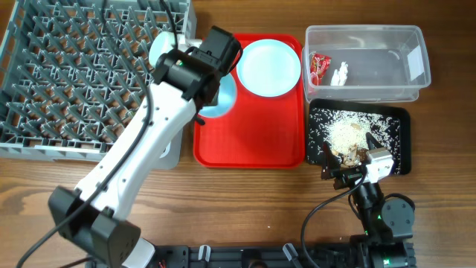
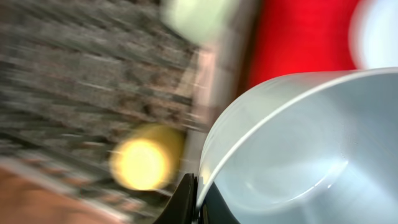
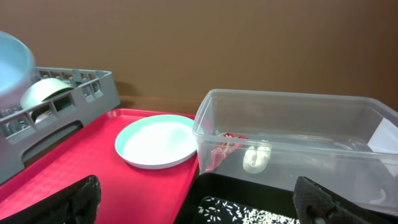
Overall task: Sort waste into correct bins and load items into the dishwasher rack
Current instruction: 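Lift the light-blue bowl and place it into the rack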
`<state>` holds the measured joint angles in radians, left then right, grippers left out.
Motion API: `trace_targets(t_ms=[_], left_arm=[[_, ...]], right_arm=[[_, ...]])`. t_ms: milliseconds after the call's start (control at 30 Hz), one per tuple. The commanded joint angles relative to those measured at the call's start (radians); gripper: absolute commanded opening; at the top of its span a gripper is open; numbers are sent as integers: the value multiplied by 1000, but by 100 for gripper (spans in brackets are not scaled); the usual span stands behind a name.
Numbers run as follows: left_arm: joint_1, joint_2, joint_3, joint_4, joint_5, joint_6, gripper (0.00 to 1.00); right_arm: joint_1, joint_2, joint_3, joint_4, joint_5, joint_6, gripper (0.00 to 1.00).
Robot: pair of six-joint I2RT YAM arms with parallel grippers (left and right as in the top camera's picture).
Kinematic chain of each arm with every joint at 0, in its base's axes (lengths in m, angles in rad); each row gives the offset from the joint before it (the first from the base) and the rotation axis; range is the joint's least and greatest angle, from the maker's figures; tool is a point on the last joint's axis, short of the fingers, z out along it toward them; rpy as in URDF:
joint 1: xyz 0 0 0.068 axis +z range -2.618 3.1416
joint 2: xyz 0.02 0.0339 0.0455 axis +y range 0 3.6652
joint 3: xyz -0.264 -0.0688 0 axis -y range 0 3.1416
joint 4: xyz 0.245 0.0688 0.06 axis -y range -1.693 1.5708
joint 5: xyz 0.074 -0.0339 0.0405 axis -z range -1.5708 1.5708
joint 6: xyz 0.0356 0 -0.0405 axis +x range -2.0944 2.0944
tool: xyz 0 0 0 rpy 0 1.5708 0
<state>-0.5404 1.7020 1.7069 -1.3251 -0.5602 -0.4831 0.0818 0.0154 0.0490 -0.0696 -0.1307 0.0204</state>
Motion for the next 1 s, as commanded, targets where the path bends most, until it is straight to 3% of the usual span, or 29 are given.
trace_targets(t_ms=[0,67,333,667,967], left_arm=[[-4,24,0,-79,-447,-11,4],[13,38,-1,-115,-586,-88,4],[101,92,-82,-60,-771,-184,4],[161,215,-150,80,-831,-177,4],[163,327,-150,77,-838,-177,4]], right_arm=[[-5,-11,-10,5,-8,-14,100],[-5,-11,-10,5,-8,-14,100],[-5,-11,-10,5,-8,-14,100],[-5,-11,-10,5,-8,-14,100],[-5,-11,-10,5,-8,-14,100]])
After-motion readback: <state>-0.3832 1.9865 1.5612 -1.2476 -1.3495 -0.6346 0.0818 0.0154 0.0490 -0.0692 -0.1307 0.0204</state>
